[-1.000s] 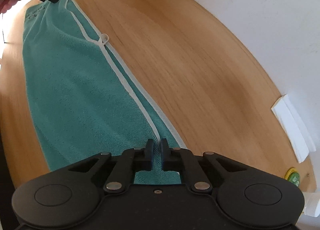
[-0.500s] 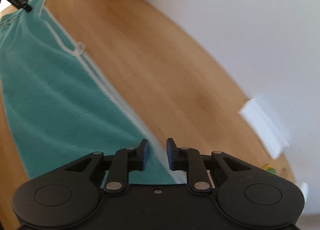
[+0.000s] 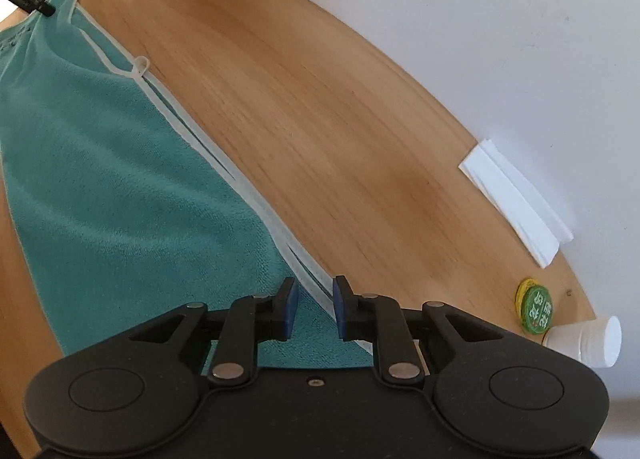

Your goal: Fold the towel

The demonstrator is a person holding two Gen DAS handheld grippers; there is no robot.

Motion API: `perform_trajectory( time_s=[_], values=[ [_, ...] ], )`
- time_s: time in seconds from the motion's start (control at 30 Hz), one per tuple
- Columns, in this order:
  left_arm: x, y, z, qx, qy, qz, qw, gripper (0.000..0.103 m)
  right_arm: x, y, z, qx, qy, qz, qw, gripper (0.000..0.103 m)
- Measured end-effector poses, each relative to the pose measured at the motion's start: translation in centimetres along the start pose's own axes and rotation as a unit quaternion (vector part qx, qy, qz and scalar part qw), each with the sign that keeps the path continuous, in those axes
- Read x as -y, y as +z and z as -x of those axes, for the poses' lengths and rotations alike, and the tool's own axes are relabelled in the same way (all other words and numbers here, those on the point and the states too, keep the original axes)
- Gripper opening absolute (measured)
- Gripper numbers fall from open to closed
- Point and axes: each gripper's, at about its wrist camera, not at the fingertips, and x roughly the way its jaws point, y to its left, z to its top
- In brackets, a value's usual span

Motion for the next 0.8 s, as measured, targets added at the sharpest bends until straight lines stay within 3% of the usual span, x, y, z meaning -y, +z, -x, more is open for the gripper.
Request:
perform_trajectory(
  time_s=[0.17, 0.27, 0.4, 0.47, 0.6, 0.8],
  values=[
    [-0.1, 0.0, 0.0, -0.001, 0.003, 0.007, 1.0000, 0.059, 0.5, -0.4, 0.6, -0.008, -0.016, -0.021, 1.000, 0.021],
    [-0.3, 0.1, 0.4, 0.010, -0.001, 0.013, 0.9999, 0.057, 0.1, 0.2, 2.1, 0.013, -0.020, -0.030, 0.999, 0.021],
    [-0.6, 0.3, 1.2, 0.031, -0.017, 0.011, 0.9993, 0.057, -3.7, 4.7, 4.6, 0.078, 0.041, 0.002, 0.996, 0.021],
    [-0.6, 0.3, 1.2, 0.034, -0.020, 0.000, 0.9992, 0.057, -6.3, 7.5, 4.3, 0.091, 0.079, 0.024, 0.992, 0.021],
    [-0.7, -0.1, 0.5, 0.035, -0.031, -0.018, 0.9988, 0.057, -12.1, 13.0, 1.6, 0.096, 0.152, 0.056, 0.982, 0.021],
    [-1.7, -1.2, -0.1, 0.036, -0.066, -0.025, 0.9969, 0.057, -17.0, 16.6, -2.7, 0.061, 0.176, 0.095, 0.978, 0.022]
  ],
)
